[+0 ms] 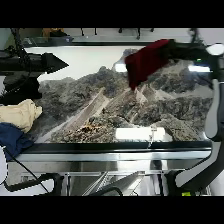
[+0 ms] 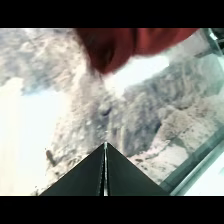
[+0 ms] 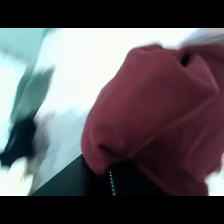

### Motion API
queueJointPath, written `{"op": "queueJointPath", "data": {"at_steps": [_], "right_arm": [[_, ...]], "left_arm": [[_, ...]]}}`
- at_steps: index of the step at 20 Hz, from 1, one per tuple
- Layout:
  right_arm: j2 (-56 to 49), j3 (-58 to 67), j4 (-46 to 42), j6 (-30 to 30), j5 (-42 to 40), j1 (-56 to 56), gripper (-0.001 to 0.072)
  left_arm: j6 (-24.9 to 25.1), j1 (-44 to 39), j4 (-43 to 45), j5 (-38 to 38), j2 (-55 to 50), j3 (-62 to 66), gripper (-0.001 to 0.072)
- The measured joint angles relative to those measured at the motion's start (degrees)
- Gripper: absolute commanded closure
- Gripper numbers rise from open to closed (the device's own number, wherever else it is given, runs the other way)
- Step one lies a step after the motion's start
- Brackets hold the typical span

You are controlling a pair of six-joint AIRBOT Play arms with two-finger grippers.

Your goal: Fold the shirts.

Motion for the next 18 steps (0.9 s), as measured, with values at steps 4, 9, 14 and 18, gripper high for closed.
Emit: {"op": "queueJointPath", "data": {"at_steps": [4,9,14,18], "right_arm": [[1.1,-0.3,-12.7,13.4,3.7,-12.8,0.0682],[1.6,-1.0,-34.0,24.9,14.5,-23.0,0.0682],[3.0,-6.8,-51.1,30.3,24.9,-26.2,0.0683],[8.4,-19.0,-57.0,36.1,25.5,-26.7,0.0683]], "left_arm": [[0.2,0.0,-1.0,0.1,0.0,0.0,0.0690],[0.2,0.0,-1.5,0.2,0.0,0.0,0.0689],[0.2,0.0,-1.5,0.1,0.0,0.0,0.0690],[0.2,0.0,-1.5,0.1,0.0,0.0,0.0690]]}}
